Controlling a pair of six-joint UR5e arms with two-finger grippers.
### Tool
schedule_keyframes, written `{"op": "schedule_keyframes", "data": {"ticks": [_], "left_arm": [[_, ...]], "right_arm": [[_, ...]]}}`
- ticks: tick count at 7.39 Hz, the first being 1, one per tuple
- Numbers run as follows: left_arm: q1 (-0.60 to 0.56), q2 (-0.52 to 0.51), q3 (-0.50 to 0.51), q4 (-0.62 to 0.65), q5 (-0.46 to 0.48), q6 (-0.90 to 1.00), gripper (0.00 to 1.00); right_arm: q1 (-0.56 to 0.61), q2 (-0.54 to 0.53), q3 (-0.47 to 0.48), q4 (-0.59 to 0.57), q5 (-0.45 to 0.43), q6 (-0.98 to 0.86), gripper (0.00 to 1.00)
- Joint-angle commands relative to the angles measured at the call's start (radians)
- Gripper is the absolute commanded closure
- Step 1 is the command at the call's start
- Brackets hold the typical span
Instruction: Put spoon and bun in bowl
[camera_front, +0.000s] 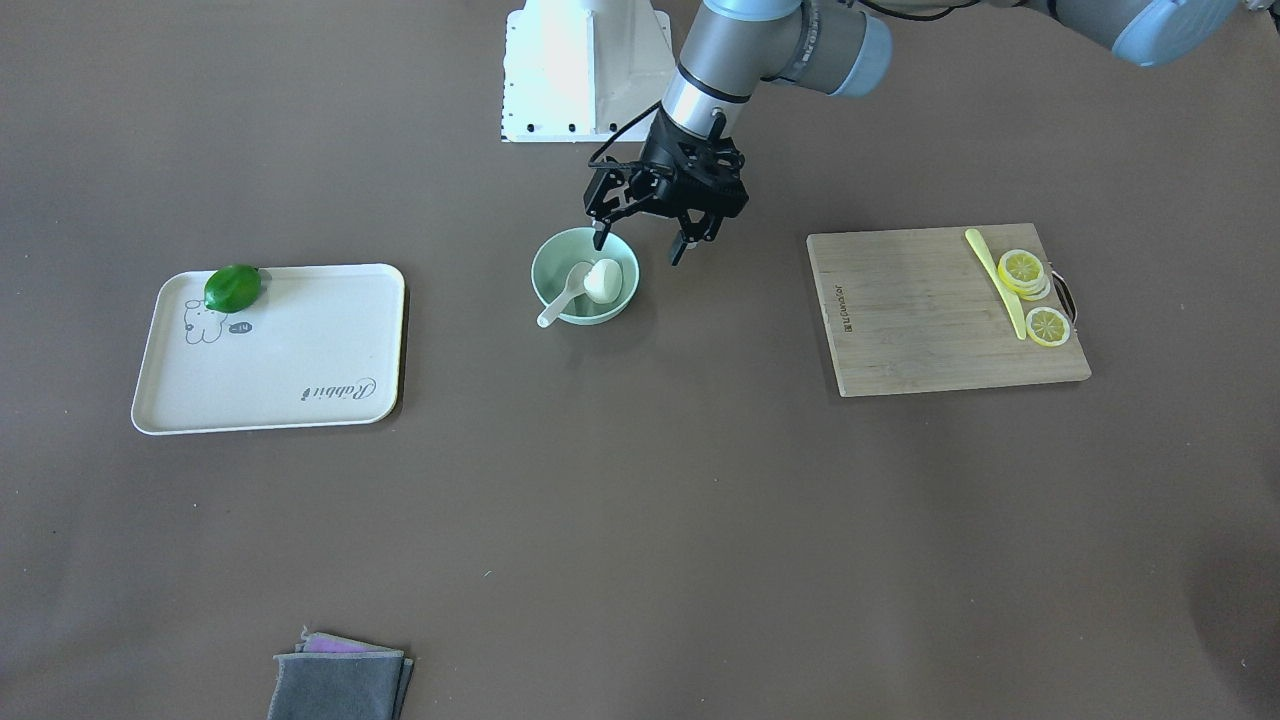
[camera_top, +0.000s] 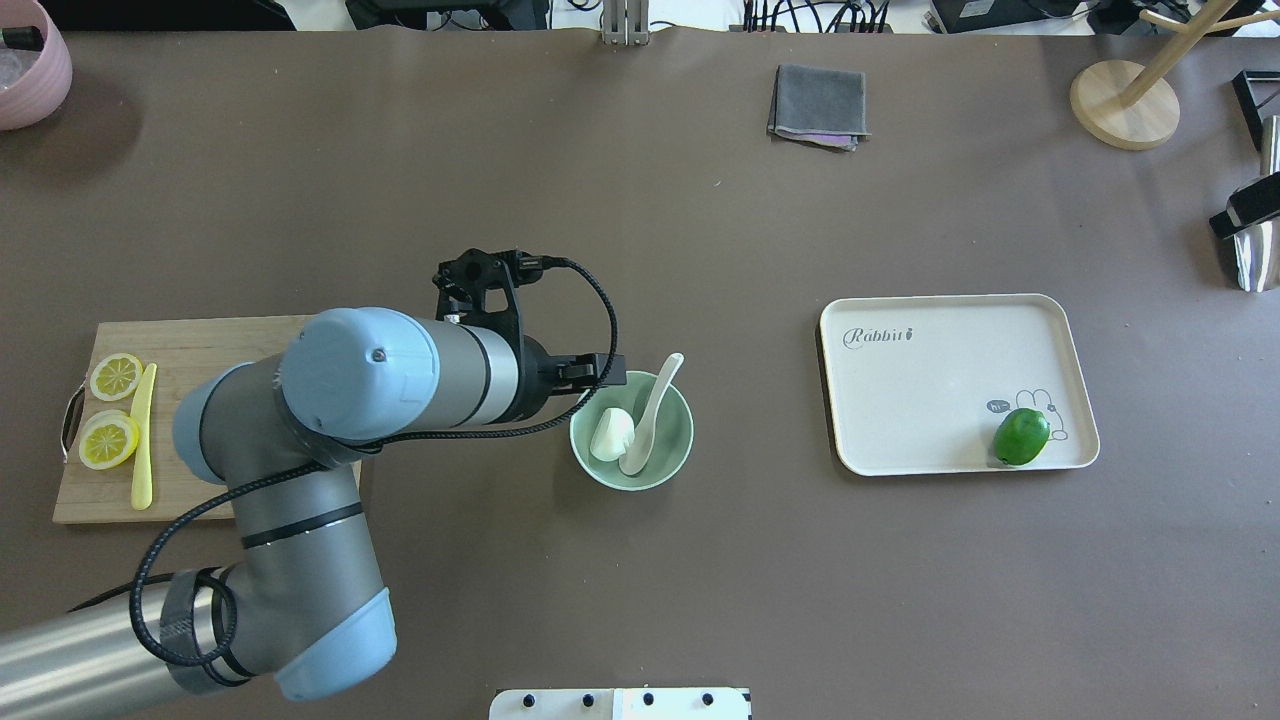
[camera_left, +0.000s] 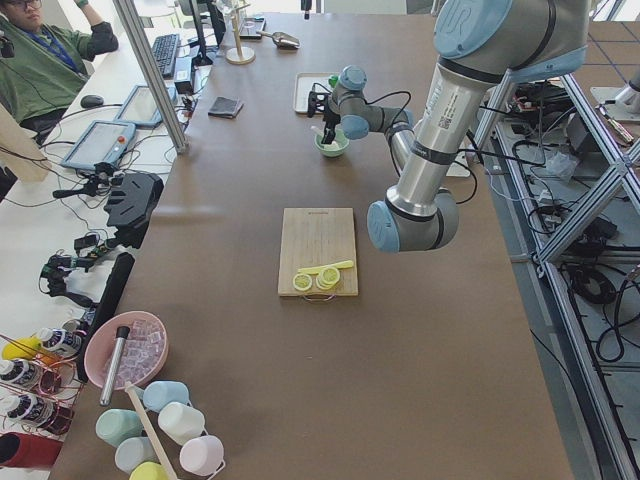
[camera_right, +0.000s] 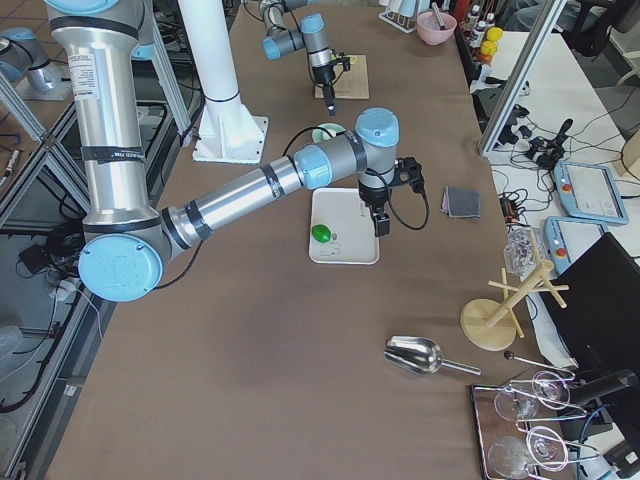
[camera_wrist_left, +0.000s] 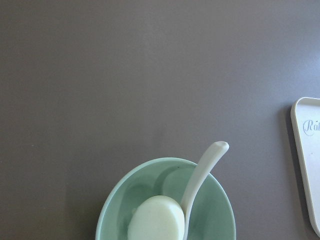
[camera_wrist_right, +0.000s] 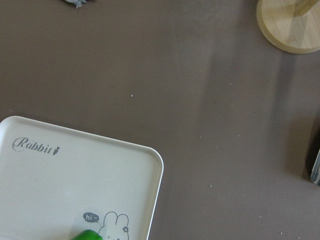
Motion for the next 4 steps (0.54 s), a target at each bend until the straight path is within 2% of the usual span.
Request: {"op": "schedule_keyframes", "data": {"ticks": [1, 3, 4], "left_arm": [[-0.24, 0.214, -0.009, 0.005, -0.235, 0.312, 0.02], [-0.52, 0.399, -0.002, 0.007, -0.474, 0.718, 0.02], [-0.658, 0.482, 0.01, 0.013, -0.559, 0.921, 0.02]], "right_arm": [[0.0, -0.016, -0.018, -0.001, -0.013, -0.001, 0.0], [0.005, -0.1, -0.014, 0.002, -0.069, -0.011, 0.0], [0.017, -0.149, -0.02, 0.0, -0.072, -0.013, 0.0]]}}
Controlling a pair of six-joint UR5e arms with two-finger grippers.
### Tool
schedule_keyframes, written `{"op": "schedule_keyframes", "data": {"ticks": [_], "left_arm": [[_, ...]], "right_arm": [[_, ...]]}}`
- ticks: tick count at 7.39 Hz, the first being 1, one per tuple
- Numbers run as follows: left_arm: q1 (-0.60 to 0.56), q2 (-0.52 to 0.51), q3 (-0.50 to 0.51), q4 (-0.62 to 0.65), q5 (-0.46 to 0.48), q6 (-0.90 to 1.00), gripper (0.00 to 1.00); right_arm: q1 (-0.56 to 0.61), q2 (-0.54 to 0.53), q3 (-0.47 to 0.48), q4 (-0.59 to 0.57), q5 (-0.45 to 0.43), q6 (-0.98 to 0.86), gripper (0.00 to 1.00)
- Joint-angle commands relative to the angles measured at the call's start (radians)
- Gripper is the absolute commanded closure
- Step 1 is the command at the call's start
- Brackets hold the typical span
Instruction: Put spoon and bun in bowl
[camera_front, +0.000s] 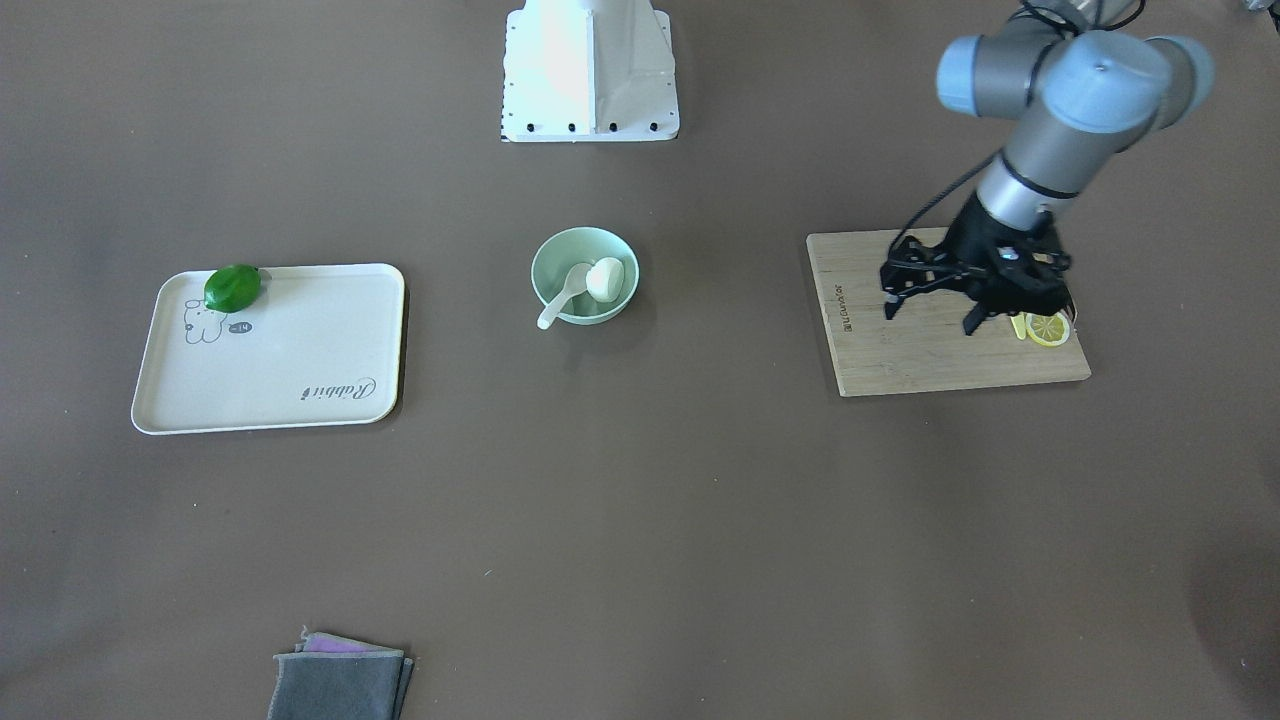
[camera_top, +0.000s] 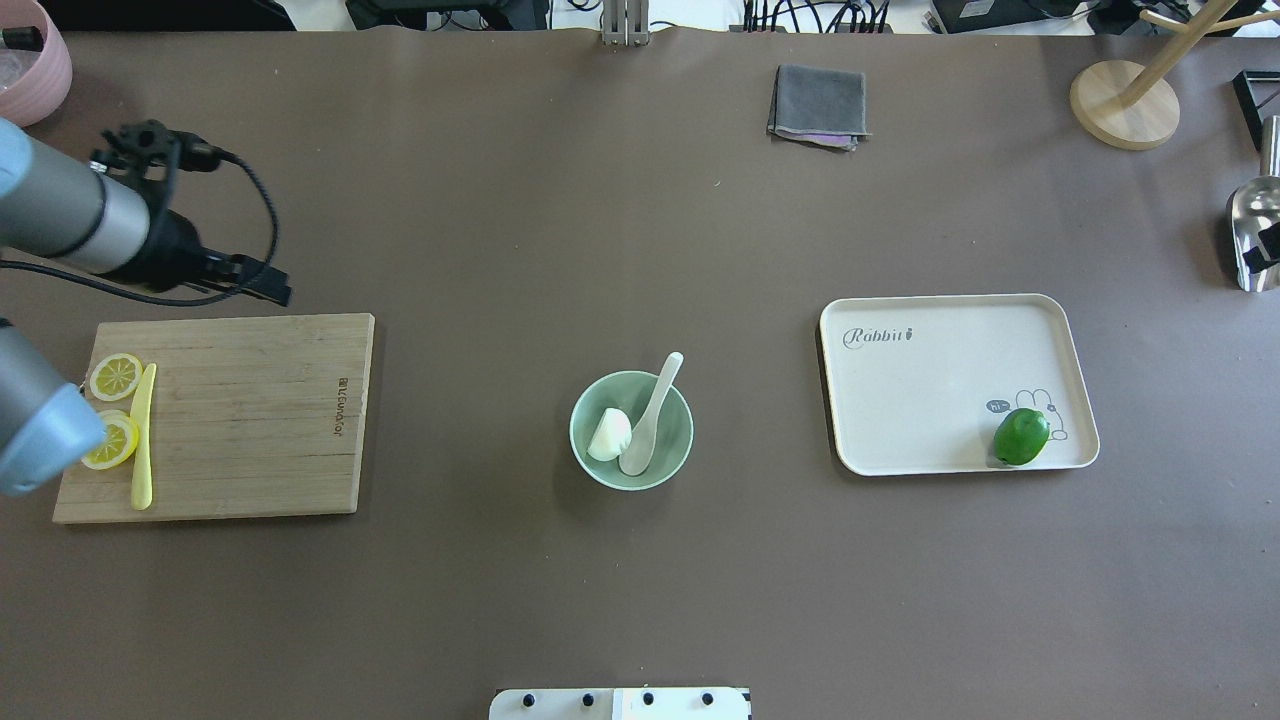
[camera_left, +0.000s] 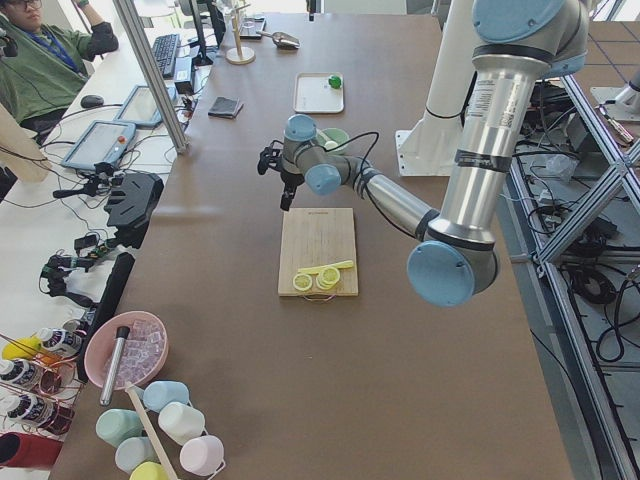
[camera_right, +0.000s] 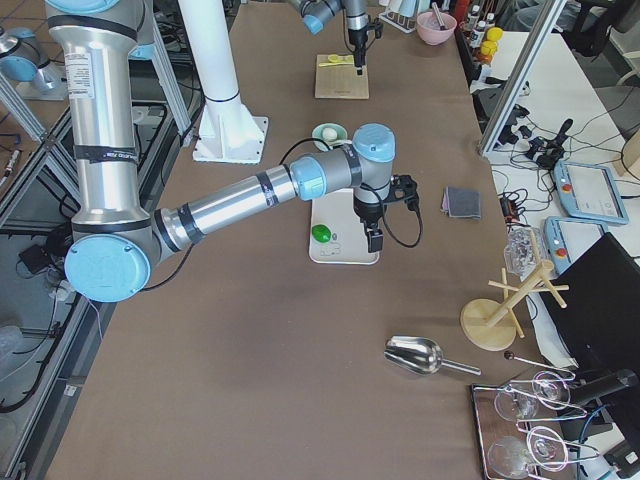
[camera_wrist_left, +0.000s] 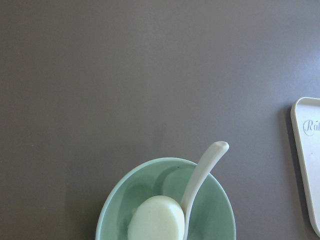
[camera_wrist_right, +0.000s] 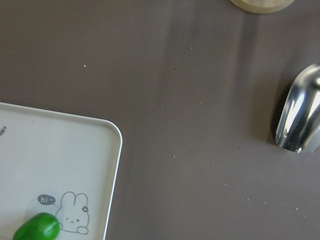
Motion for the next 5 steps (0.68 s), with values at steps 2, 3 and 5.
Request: {"op": "schedule_keyframes", "data": {"ticks": [2, 3, 5], "left_arm": [[-0.436, 0.144, 0.045, 0.217, -0.188, 0.649, 0.02], [-0.55, 0.135, 0.062, 0.375, -0.177, 0.879, 0.02], [-0.662, 0.149, 0.149, 0.49, -0.177, 0.984, 0.02]], "right_arm": [[0.083, -0.124, -0.004, 0.0, -0.015, -0.02, 0.0], [0.117, -0.15, -0.005, 0.0, -0.015, -0.073, 0.0], [0.184, -0.176, -0.024, -0.002, -0.005, -0.203, 0.0]]}}
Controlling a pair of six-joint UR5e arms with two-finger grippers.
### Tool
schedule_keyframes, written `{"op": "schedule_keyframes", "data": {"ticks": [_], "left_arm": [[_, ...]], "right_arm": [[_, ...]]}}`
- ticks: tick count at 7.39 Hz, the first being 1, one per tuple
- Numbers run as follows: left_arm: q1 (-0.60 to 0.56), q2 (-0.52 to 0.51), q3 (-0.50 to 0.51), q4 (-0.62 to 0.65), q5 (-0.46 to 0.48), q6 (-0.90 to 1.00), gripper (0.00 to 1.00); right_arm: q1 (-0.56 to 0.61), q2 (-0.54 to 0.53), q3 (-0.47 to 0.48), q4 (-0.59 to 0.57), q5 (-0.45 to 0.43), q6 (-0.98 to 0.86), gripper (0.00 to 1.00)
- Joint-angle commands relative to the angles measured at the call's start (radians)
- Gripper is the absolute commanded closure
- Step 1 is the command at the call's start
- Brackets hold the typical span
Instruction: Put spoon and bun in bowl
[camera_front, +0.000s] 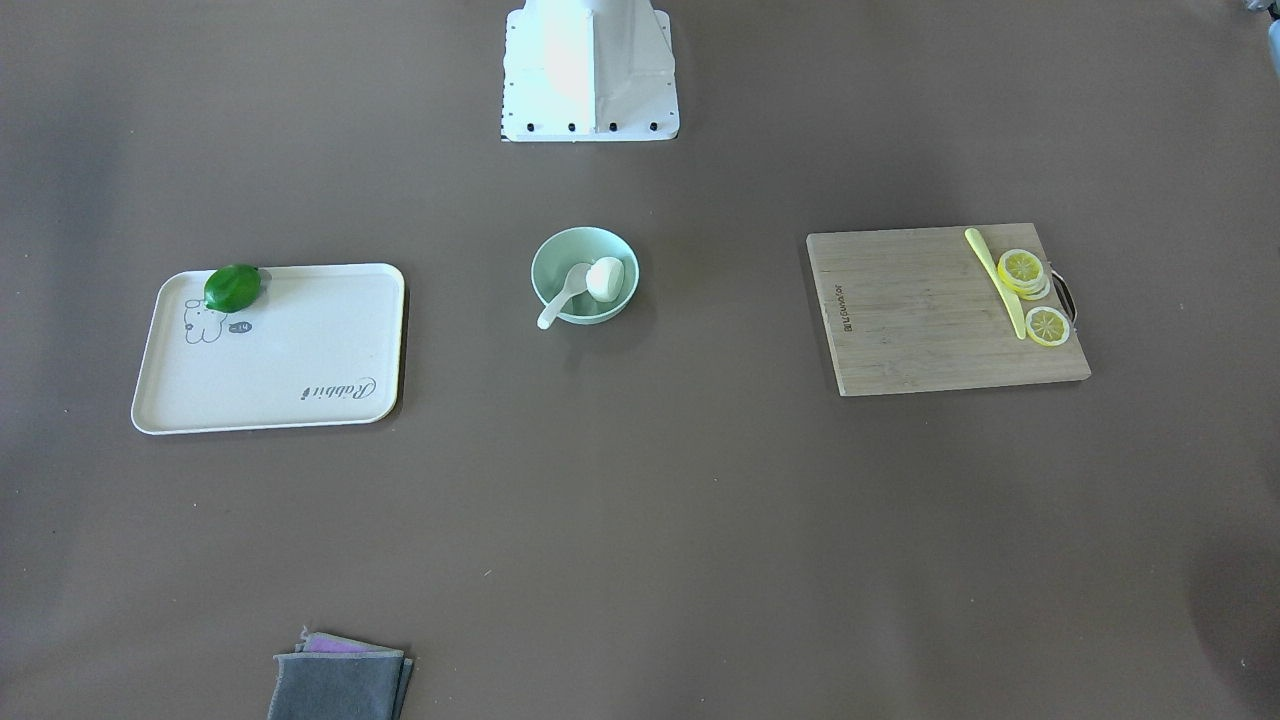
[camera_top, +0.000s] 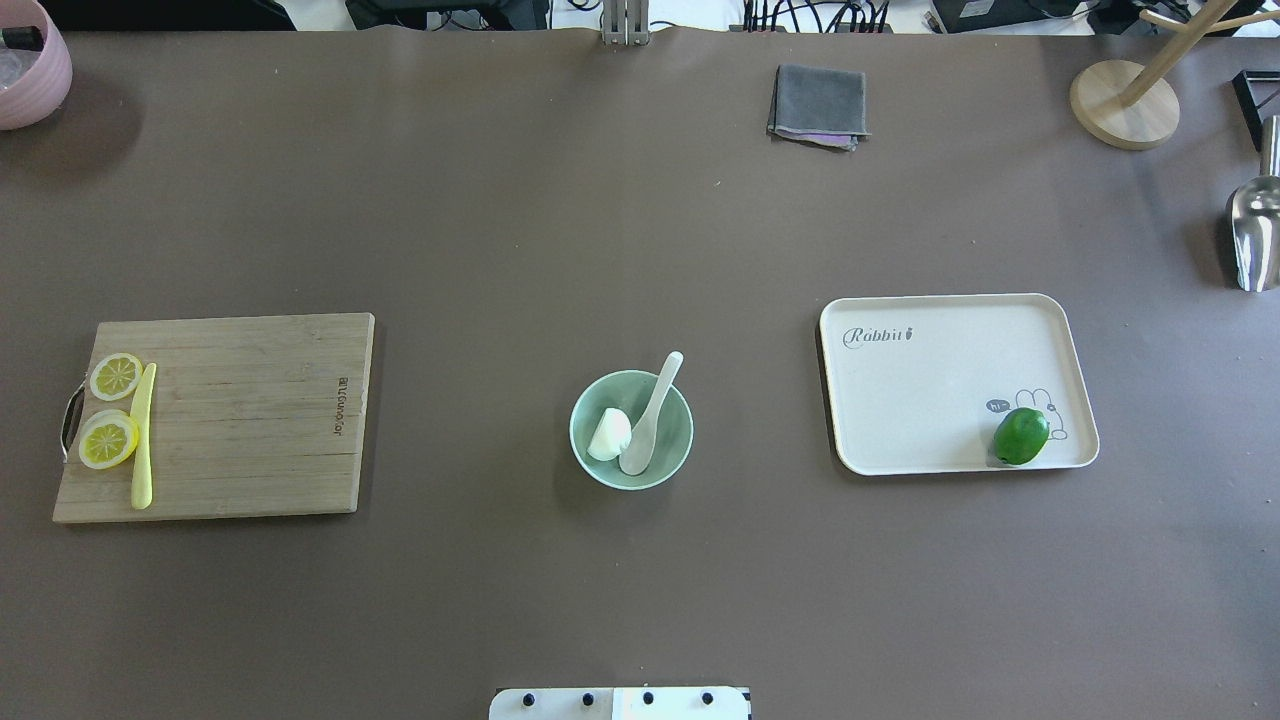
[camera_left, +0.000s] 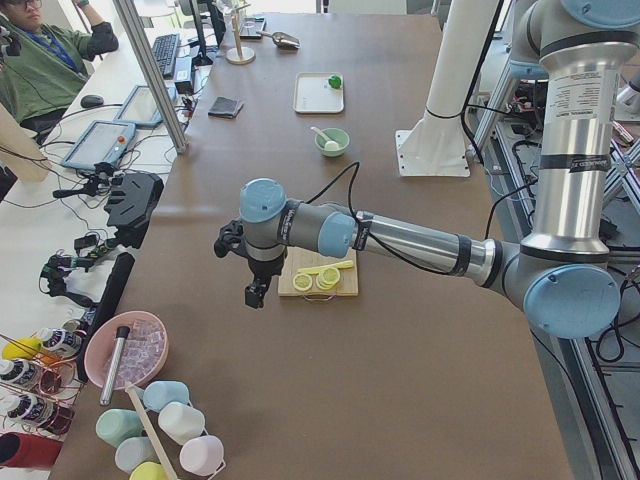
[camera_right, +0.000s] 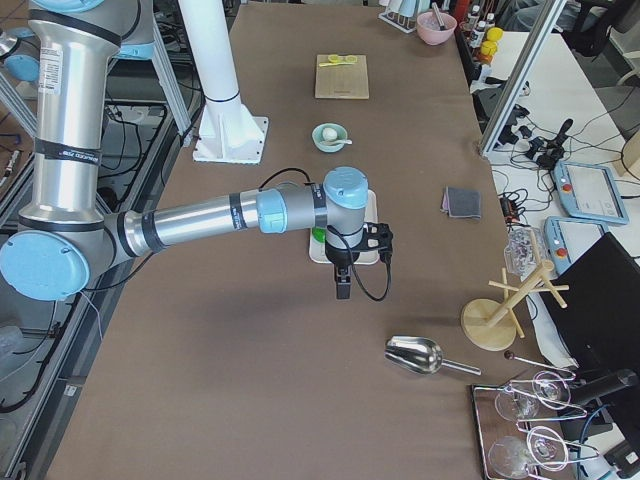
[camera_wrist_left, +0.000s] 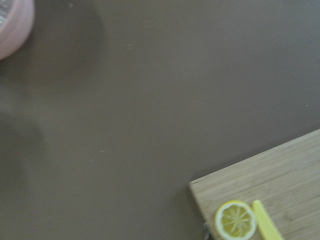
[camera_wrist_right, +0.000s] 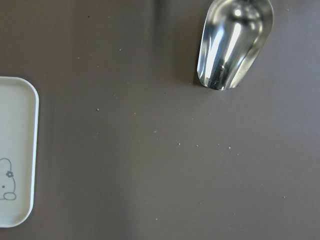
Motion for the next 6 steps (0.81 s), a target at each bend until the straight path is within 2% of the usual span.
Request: {"op": "schedule_keyframes", "data": {"ticks": [1, 2, 3, 6], "left_arm": [[-0.123, 0.016, 0.099, 0.022, -0.004, 0.085, 0.02], [-0.125, 0.065, 0.117, -0.004, -0.022, 0.072, 0.02], [-0.123, 0.071, 0.12, -0.006, -0.054, 0.068, 0.02], [-0.123, 0.081, 0.115, -0.006, -0.055, 0.005, 0.02]], "right_arm": [[0.056, -0.022, -0.016, -0.013, 0.007, -0.078, 0.0], [0.072, -0.029, -0.016, -0.013, 0.021, -0.08, 0.0], [0.073, -0.033, -0.015, -0.01, 0.023, -0.076, 0.0], [0.073, -0.033, -0.03, -0.011, 0.033, -0.073, 0.0]]}}
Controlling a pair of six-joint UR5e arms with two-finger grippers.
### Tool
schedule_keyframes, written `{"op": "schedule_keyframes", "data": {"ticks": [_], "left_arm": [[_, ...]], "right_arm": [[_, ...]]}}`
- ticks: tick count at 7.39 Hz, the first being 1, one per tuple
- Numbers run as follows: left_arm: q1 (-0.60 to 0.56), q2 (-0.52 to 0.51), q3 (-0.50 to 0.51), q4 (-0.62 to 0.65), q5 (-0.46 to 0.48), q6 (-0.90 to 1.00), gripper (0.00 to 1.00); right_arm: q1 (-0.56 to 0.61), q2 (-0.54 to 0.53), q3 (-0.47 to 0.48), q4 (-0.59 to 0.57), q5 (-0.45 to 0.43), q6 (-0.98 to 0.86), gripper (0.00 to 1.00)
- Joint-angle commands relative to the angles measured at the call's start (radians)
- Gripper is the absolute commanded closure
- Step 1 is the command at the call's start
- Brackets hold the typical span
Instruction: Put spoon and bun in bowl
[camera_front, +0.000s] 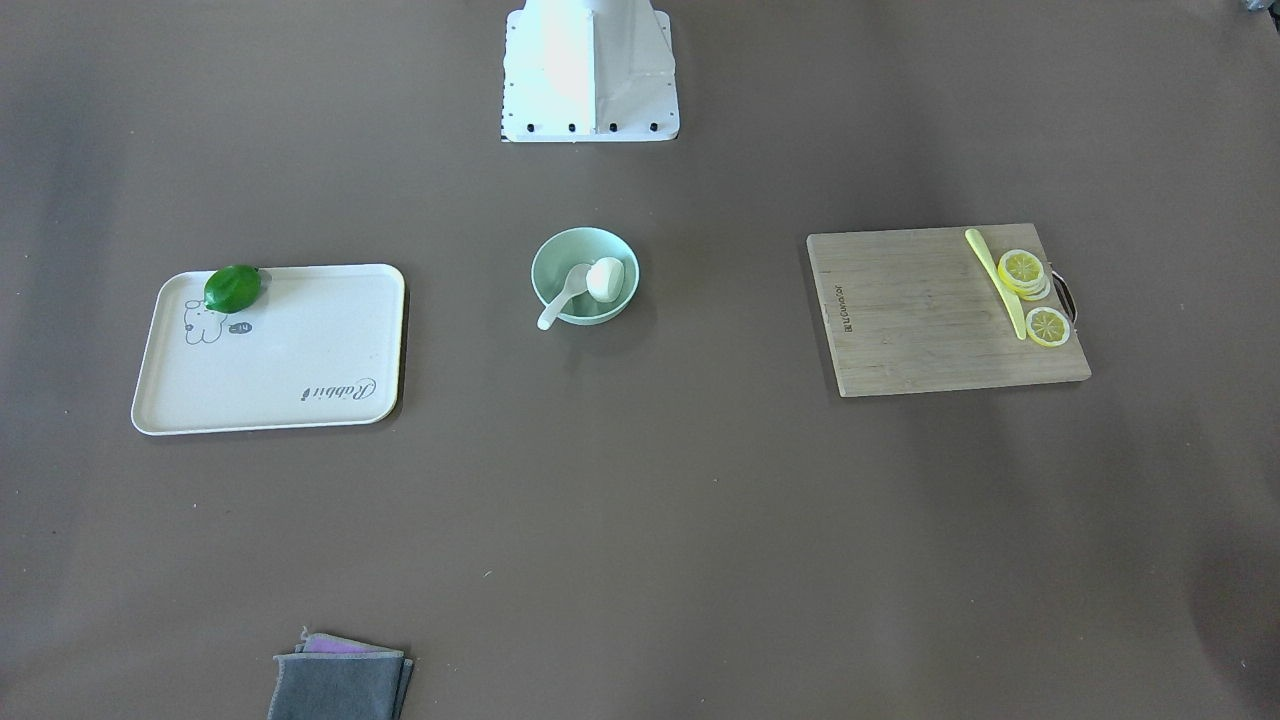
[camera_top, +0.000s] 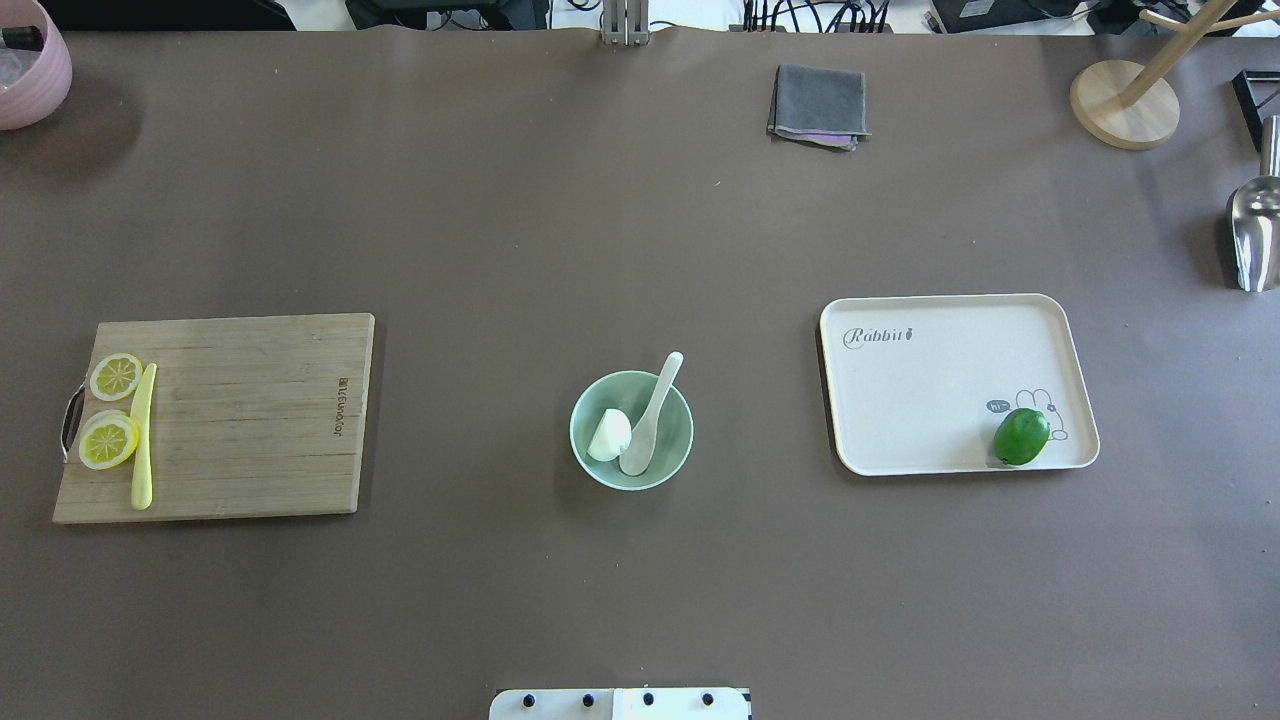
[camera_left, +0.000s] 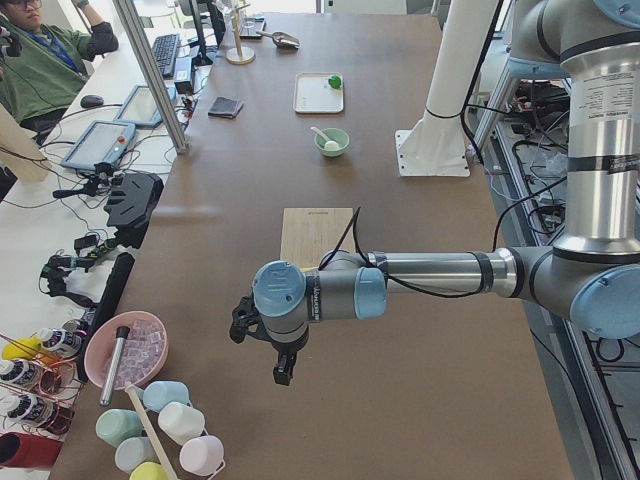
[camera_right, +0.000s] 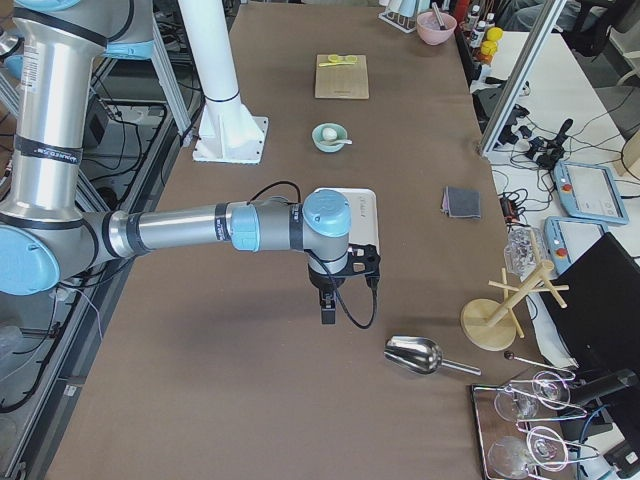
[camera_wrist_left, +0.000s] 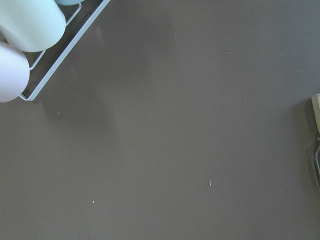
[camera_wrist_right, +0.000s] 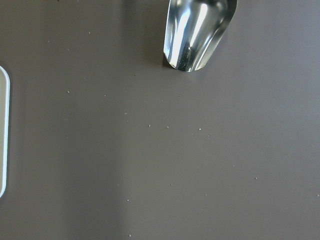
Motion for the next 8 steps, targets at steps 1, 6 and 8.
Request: {"op": "schedule_keyframes", "data": {"ticks": [1, 6, 8], "left_arm": [[-0.001, 0.006, -0.012, -0.004, -0.003, -0.068, 0.02], [0.004, 0.005, -0.096, -0.001, -0.006, -0.061, 0.02], [0.004, 0.005, -0.096, -0.003, -0.006, -0.059, 0.02]], "right_arm": [[0.001, 0.0, -0.005, -0.001, 0.014, -0.001, 0.0], [-0.001, 0.0, -0.005, 0.002, 0.039, -0.006, 0.0], [-0.004, -0.027, -0.009, 0.002, 0.039, -0.007, 0.0]]}}
